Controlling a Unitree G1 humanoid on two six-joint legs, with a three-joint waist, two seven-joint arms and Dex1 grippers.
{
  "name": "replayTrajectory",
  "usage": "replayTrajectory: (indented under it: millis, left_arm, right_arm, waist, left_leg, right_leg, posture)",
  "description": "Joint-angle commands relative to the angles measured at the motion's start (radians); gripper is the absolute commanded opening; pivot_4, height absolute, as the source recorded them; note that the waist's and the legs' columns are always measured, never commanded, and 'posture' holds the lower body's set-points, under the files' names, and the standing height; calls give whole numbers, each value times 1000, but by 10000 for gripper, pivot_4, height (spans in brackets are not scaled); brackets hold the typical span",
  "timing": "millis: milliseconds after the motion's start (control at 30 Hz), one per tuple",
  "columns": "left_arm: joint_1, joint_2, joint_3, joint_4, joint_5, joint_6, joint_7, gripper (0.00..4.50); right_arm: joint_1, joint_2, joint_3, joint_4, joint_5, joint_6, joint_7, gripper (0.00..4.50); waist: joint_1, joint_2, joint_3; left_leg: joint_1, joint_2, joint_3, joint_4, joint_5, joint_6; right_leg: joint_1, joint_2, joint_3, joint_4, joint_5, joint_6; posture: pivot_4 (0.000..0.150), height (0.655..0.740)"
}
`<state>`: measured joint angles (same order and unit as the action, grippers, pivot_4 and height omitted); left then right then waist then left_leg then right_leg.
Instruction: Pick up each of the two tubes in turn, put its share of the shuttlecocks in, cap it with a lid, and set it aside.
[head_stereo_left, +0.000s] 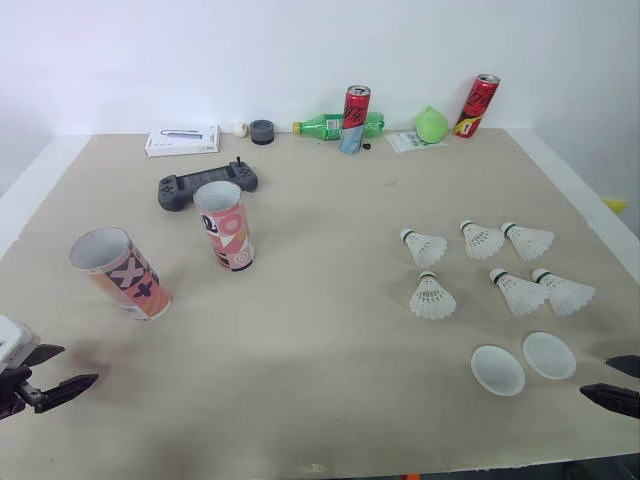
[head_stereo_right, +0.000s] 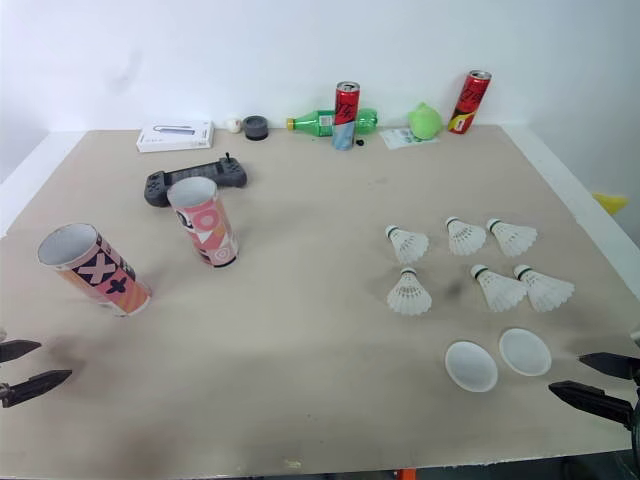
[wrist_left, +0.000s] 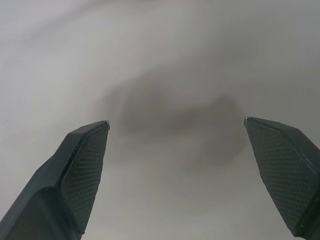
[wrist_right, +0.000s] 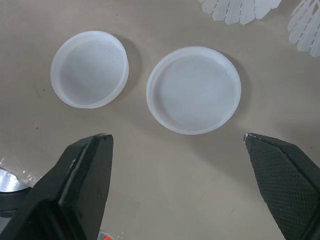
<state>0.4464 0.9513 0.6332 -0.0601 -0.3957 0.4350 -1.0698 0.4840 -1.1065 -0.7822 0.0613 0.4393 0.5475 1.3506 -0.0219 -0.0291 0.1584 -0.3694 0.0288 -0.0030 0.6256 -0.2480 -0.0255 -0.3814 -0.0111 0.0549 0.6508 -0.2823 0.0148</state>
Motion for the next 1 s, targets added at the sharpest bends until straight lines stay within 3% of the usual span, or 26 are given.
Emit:
replayTrajectory:
  millis: [33,633,800,1000]
  left_arm:
    - [-13,3,34,-26,-21,32,10,44838]
    - [-58,4,45,-75,-57,135,37,44838]
    - [-105,-96,72,-153,-154,120,68,44838]
    - [-142,-301,49,-202,-116,-66,201,44838]
  right_arm:
    - [-4,-12,-19,-5,-1,0,14,45000]
    - [-36,-5,-28,4,21,12,24,45000]
    - [-158,26,-64,-288,290,218,-9,45000]
    - [-432,65,65,-595,582,348,-280,45000]
  waist:
    - [0,0,0]
    - [0,0,-1]
    - [-2,2,-1]
    - [-3,1,-1]
  left_leg:
    - [0,0,0,0,0,0]
    - [1,0,3,1,0,0]
    - [-1,2,3,1,0,0]
    - [-2,3,3,7,0,0]
  right_leg:
    - [0,0,0,0,0,0]
    - [0,4,4,0,2,1]
    - [0,4,6,0,4,3]
    - [1,6,10,2,7,4]
  posture:
    - [1500,7400]
    - [1500,7400]
    - [1500,7400]
    - [1500,7400]
